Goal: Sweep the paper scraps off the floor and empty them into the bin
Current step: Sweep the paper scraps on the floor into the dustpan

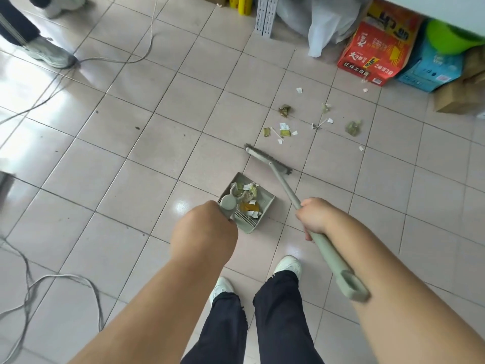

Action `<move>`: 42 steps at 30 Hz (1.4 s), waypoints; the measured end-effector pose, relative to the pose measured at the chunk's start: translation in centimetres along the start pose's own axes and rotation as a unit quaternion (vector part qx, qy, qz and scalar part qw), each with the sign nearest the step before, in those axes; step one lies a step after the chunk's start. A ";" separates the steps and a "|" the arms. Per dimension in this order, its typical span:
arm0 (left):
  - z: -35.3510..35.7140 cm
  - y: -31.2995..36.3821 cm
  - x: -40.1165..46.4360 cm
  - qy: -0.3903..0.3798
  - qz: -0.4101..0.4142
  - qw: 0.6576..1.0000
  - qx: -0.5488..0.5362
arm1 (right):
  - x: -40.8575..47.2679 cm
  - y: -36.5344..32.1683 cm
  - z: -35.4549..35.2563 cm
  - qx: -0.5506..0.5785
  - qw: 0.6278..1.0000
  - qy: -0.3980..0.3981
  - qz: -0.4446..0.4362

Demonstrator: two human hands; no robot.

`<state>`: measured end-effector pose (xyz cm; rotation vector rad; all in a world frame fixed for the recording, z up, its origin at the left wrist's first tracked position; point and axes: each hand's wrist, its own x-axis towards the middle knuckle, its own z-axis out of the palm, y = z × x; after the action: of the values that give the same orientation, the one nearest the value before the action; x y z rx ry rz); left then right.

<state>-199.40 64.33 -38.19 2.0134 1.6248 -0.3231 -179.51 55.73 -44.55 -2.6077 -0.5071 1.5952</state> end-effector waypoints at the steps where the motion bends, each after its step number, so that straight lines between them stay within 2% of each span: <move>1: 0.0 0.1 0.1 0.000 0.001 1.000 0.000 | 0.3 -0.7 0.7 -0.028 0.999 -0.018 0.003; 3: 0.0 0.2 0.2 0.000 0.003 1.000 -0.003 | 0.0 -1.6 2.1 -0.073 0.996 -0.052 0.018; 6: -0.1 0.3 0.4 0.003 0.006 1.000 -0.003 | -2.0 -1.2 3.7 -0.058 0.994 -0.090 0.033; 10: -0.2 0.2 0.4 0.005 0.011 1.000 -0.004 | -4.7 0.6 1.4 -0.022 0.996 -0.080 0.025; 12: -0.2 0.1 0.4 0.007 0.013 1.000 -0.008 | -5.5 1.3 -0.3 0.055 0.996 -0.065 0.041; 16: -0.3 -0.1 0.4 0.004 0.019 1.000 -0.014 | -4.9 1.4 0.5 0.111 0.993 -0.020 0.046; 20: -0.4 -0.1 0.5 0.003 0.021 1.000 -0.011 | -2.0 -0.2 3.3 0.059 0.998 -0.013 0.014; 26: -0.6 -0.2 0.8 0.009 0.025 1.000 -0.006 | -3.2 -0.4 5.8 0.018 0.996 -0.083 0.038; 35: -2.1 -0.1 2.5 0.013 0.012 1.000 -0.011 | -6.6 1.4 1.2 0.042 0.994 -0.099 0.023; 42: -3.3 4.8 6.1 0.026 0.010 1.000 -0.010 | -2.6 -0.8 -5.7 0.133 0.989 -0.060 0.024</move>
<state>-193.75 70.50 -37.21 2.0366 1.6314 -0.2487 -175.83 56.51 -39.48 -2.3569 -0.2197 1.7080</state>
